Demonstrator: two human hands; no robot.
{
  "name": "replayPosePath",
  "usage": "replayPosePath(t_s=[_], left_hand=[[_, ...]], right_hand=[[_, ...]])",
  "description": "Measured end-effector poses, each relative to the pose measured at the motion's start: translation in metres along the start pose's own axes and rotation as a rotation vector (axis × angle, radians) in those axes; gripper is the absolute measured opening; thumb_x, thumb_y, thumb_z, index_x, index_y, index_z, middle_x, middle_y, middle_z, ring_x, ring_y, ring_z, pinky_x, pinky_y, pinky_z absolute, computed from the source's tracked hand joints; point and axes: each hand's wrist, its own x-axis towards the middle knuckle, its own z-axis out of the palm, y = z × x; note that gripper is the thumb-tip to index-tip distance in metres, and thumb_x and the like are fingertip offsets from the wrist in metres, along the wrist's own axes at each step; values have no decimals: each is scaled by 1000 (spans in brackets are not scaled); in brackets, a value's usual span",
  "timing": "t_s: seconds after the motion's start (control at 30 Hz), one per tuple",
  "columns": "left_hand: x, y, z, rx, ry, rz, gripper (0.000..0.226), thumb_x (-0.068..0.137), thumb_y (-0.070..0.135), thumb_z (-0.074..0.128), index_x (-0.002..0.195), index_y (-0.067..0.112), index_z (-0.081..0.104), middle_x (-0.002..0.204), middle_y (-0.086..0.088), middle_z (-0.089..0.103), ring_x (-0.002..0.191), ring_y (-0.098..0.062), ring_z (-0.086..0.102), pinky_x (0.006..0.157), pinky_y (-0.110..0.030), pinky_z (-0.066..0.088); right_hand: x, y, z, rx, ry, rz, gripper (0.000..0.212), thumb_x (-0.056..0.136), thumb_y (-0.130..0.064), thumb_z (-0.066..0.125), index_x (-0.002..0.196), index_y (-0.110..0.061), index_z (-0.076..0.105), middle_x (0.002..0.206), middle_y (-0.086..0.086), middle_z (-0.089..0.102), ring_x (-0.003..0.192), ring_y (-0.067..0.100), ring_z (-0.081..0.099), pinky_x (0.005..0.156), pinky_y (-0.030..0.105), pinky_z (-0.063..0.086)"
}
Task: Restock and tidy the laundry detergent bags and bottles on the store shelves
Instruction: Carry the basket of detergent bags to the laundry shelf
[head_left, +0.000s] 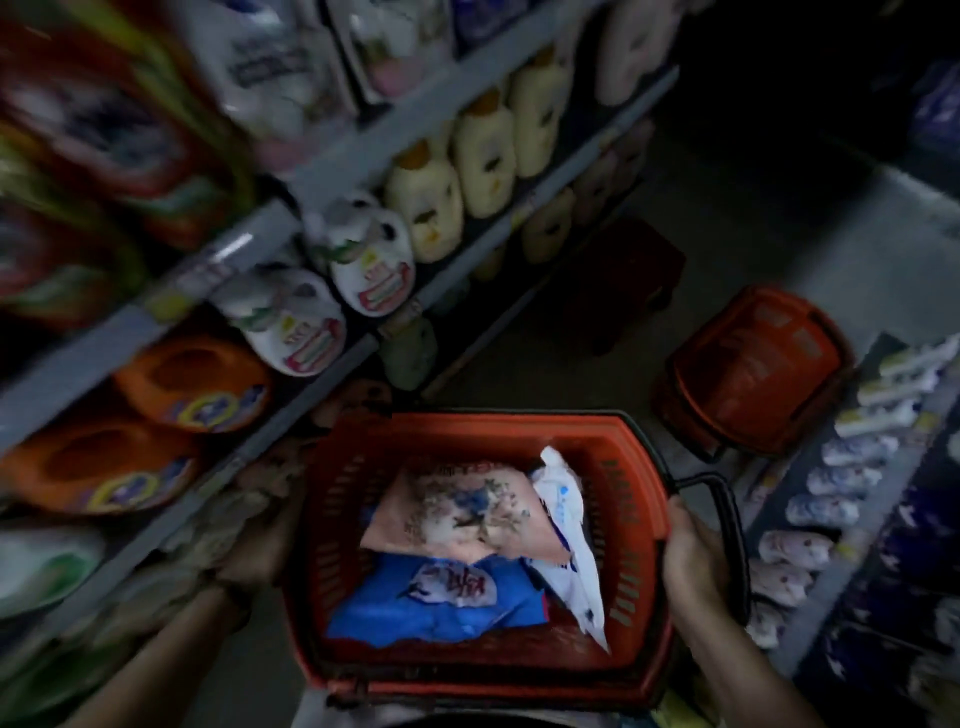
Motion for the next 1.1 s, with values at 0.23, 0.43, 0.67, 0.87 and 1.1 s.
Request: replayPosePath(t_s=[0.23, 0.43, 0.67, 0.87, 1.1], left_hand=[[-105, -127, -91, -225, 141, -165, 73, 96, 79, 37, 141, 27, 61, 146, -5, 60, 140, -32, 53, 108, -35, 38], [-210, -250, -146, -414, 369, -220, 80, 89, 87, 38, 107, 21, 78, 127, -13, 74, 119, -28, 65, 99, -42, 46], [-319, -367, -164, -624, 626, -468, 70, 98, 74, 33, 85, 20, 75, 105, -11, 74, 104, -31, 63, 91, -44, 45], [-390, -441, -151, -750, 876, -713, 81, 93, 81, 26, 71, 18, 72, 76, 6, 68, 91, -28, 65, 86, -43, 49], [-488, -519, -89, -848, 1070, -1066, 102, 84, 95, 8, 117, 27, 76, 121, -18, 75, 115, -36, 69, 97, -44, 51]], right_hand=[[-126, -37, 37, -175, -91, -283, 63, 103, -61, 42, 117, -12, 78, 126, 21, 73, 117, 43, 67, 96, 42, 48], [-247, -19, 88, -256, -207, -459, 59, 104, -58, 43, 116, -13, 79, 121, 18, 75, 112, 41, 68, 94, 43, 50], [-376, -39, 186, -473, -411, -748, 59, 101, -66, 40, 114, -24, 78, 122, 15, 75, 110, 42, 69, 90, 44, 49], [-490, -43, 282, -647, -651, -899, 60, 105, -60, 40, 126, -16, 75, 139, 23, 66, 126, 44, 63, 104, 49, 47], [-626, 18, 366, -743, -1100, -1178, 69, 94, -64, 35, 125, -16, 73, 135, 13, 70, 128, 34, 64, 113, 44, 45]])
